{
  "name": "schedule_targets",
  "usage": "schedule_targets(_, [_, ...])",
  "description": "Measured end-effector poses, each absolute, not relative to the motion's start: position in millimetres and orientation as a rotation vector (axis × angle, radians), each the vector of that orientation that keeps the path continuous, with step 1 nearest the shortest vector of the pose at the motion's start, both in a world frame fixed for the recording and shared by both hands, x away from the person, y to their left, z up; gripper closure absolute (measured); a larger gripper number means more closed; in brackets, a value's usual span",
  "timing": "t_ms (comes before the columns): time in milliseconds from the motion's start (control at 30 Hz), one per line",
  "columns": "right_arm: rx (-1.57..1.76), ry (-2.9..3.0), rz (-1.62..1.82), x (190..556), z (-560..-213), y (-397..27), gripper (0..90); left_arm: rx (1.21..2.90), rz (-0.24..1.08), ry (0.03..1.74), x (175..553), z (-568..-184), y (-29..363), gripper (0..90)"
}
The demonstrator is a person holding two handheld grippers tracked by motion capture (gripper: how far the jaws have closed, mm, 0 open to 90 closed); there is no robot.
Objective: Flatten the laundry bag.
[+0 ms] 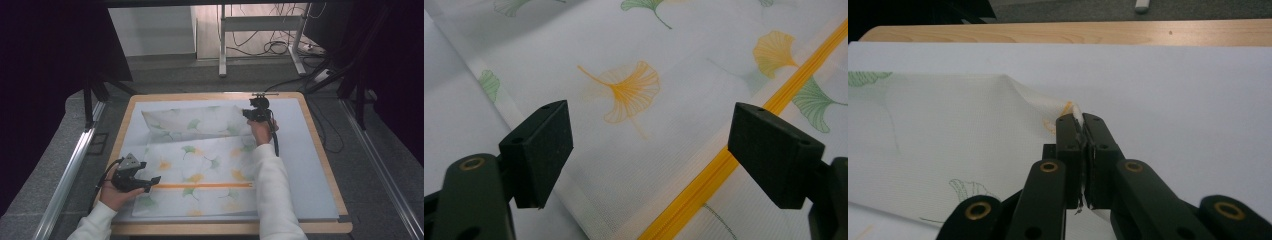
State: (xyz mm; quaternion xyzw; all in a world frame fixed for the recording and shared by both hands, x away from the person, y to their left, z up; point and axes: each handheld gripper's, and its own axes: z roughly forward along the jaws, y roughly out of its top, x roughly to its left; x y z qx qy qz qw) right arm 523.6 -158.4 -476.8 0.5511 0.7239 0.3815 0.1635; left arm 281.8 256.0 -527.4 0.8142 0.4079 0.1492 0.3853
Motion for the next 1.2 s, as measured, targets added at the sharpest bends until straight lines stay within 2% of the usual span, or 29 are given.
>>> schedule_targets(267, [1.626,2.020,1.094,536.8,-484.2,-163.3,85.5,2.069,0.382,1.049,282.1,-528.0,257.5,17.9])
schedule_targets(367, [1.638,1.991,1.133,538.7,-487.3,-166.7,82.7,2.065,0.384,1.050,281.7,-527.6,258.6,17.9])
schedule_targets(400, [1.621,1.996,1.124,539.1,-487.8,-166.6,76.6,2.065,0.386,1.050,281.5,-527.5,258.8,17.9])
schedule_targets(467, [1.597,1.979,1.080,538.8,-487.1,-164.7,58.2,2.066,0.383,1.050,281.6,-527.5,259.2,17.9])
schedule_targets(567, [1.557,1.919,1.068,534.0,-479.8,-163.3,49.0,2.065,0.382,1.052,281.7,-527.7,259.1,17.9])
schedule_targets(633, [1.535,1.889,1.096,529.2,-473.2,-163.2,48.0,2.065,0.382,1.050,281.6,-527.5,259.0,17.9])
schedule_targets(700, [1.491,1.908,1.126,523.2,-466.9,-160.5,51.2,2.064,0.384,1.050,281.4,-527.5,258.7,17.9])
schedule_targets(833, [1.373,2.083,1.204,508.0,-461.9,-149.0,67.0,2.066,0.383,1.050,281.2,-527.2,258.3,17.9])
schedule_targets(1033, [1.278,2.310,1.131,488.7,-479.7,-128.4,84.5,2.067,0.384,1.048,281.0,-527.3,257.1,17.9])
schedule_targets(1100, [1.279,2.347,1.110,486.0,-488.0,-126.1,88.2,2.068,0.384,1.046,280.9,-527.3,256.9,17.9])
schedule_targets(1200, [1.288,2.379,1.088,479.4,-494.8,-127.2,89.0,2.065,0.385,1.047,281.4,-527.4,257.4,17.9])
